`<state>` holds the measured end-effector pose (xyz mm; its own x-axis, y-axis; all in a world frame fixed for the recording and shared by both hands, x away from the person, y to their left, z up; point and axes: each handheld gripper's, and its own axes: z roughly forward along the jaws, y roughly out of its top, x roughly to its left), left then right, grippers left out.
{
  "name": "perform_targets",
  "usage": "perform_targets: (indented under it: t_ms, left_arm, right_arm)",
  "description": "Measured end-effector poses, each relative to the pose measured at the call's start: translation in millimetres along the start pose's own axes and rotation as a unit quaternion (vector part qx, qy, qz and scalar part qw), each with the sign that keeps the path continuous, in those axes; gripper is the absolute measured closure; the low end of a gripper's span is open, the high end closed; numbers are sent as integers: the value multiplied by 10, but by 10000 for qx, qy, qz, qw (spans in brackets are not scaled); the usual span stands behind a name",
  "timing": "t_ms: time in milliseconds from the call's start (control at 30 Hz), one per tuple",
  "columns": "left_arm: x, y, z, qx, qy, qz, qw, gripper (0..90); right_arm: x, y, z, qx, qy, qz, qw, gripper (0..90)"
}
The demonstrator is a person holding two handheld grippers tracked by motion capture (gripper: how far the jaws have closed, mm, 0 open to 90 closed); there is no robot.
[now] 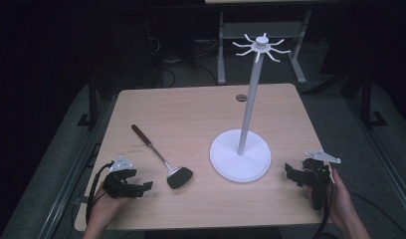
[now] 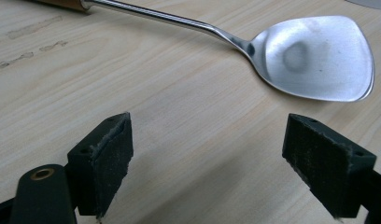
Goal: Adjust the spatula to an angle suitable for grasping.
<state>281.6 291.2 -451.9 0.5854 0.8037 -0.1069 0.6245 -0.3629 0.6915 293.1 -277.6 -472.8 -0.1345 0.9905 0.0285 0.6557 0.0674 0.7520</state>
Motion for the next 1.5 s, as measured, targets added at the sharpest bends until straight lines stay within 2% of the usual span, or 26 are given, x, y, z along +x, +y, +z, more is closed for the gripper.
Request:
perform_targets:
  t_ms: [67, 100, 300, 400, 433, 567, 700, 800, 1067, 1100, 1133, 1333, 1500]
  left_arm:
    - [4, 3, 0, 27, 12, 31, 10000, 160]
    - [7, 4, 1, 29, 14, 50, 10000, 159]
    - [4, 30, 2, -37, -28, 30, 10000, 160]
    - [5, 73, 1, -58, 15, 7, 10000, 159]
    - [14, 108, -2, -51, 70, 78, 9999, 158]
    - [32, 162, 1, -55, 28, 71, 10000, 161]
    - [54, 239, -3, -97, 77, 82, 9999, 160]
    - [93, 317, -8, -154, 185, 10, 9997, 160]
    - [202, 437, -34, -254, 306, -152, 9991, 170]
    - [220, 451, -41, -250, 334, -122, 9991, 170]
    - [247, 482, -48, -315, 360, -180, 9987, 192]
    - [316, 572, -53, -398, 427, -225, 9980, 256]
    - [401, 668, -33, -446, 544, -230, 9973, 368]
  right_arm:
    - [-6, 2, -5, -26, 11, -9, 10000, 160]
    - [-7, 6, -4, -10, 4, 13, 10000, 126]
    - [-20, 14, -12, -13, -17, 55, 10000, 132]
    - [-24, 20, -17, -32, -6, 117, 9999, 133]
    - [-24, 20, -17, -27, -14, 107, 9999, 133]
    - [-23, 22, -20, -42, 4, 117, 9999, 133]
    - [-20, 23, -20, -40, -1, 111, 9999, 133]
    - [-10, 23, -28, -41, 32, 93, 9999, 133]
    - [-22, 24, -27, -29, 56, 135, 9999, 133]
    - [-22, 24, -27, -29, 56, 135, 9999, 133]
    - [-20, 27, -29, -23, 41, 132, 9999, 133]
    - [-26, 31, -23, -15, 29, 147, 9999, 133]
    - [-26, 30, -25, -27, 34, 147, 9999, 133]
